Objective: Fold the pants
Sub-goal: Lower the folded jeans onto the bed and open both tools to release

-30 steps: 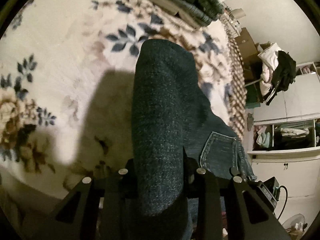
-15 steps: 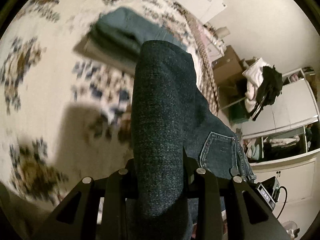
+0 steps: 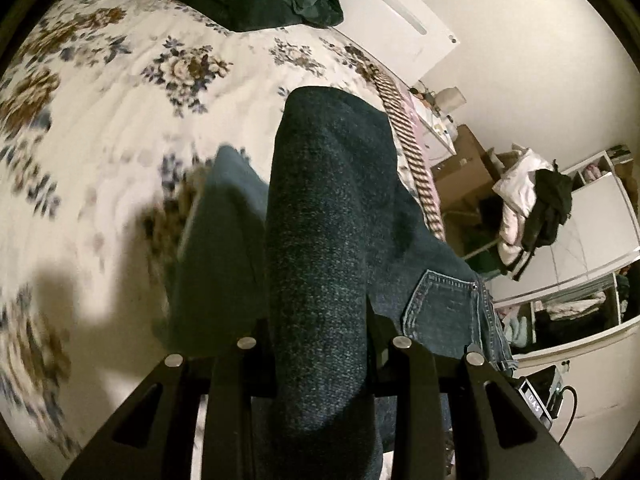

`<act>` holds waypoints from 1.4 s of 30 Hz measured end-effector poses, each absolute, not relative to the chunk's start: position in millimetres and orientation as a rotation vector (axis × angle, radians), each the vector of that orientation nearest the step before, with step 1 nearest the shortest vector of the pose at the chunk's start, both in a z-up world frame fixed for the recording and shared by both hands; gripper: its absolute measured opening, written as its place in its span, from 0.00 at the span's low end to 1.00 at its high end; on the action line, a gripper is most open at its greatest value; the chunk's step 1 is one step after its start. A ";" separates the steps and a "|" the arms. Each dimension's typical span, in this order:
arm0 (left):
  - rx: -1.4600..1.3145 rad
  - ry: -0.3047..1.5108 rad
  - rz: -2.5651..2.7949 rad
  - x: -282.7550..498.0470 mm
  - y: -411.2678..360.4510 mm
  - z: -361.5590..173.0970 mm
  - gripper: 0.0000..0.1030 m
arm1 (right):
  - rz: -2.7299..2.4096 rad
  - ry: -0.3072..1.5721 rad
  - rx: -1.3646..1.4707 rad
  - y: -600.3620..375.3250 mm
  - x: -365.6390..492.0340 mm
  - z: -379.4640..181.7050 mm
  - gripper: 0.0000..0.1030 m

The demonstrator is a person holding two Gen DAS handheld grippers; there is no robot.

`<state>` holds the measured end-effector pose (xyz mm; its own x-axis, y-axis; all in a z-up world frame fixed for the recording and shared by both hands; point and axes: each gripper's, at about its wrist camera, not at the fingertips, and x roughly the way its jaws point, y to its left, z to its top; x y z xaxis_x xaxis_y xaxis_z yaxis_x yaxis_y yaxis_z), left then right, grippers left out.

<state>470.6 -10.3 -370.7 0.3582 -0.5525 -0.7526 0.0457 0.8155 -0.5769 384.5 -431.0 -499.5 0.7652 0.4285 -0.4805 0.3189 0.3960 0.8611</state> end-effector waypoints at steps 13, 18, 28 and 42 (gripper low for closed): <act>-0.580 1.229 -0.415 522.2 19.3 -456.1 0.26 | 0.052 0.836 1.100 -407.6 470.3 -572.7 0.34; -0.554 1.234 -0.416 520.9 18.7 -454.3 0.27 | 0.040 0.850 1.101 -405.5 457.9 -567.5 0.35; -0.478 1.269 -0.329 517.3 16.9 -446.6 0.41 | 0.017 0.958 1.081 -407.5 446.6 -553.8 0.44; -0.145 1.281 -0.170 487.4 -14.6 -394.8 0.74 | -0.127 1.118 0.610 -379.3 424.4 -475.5 0.76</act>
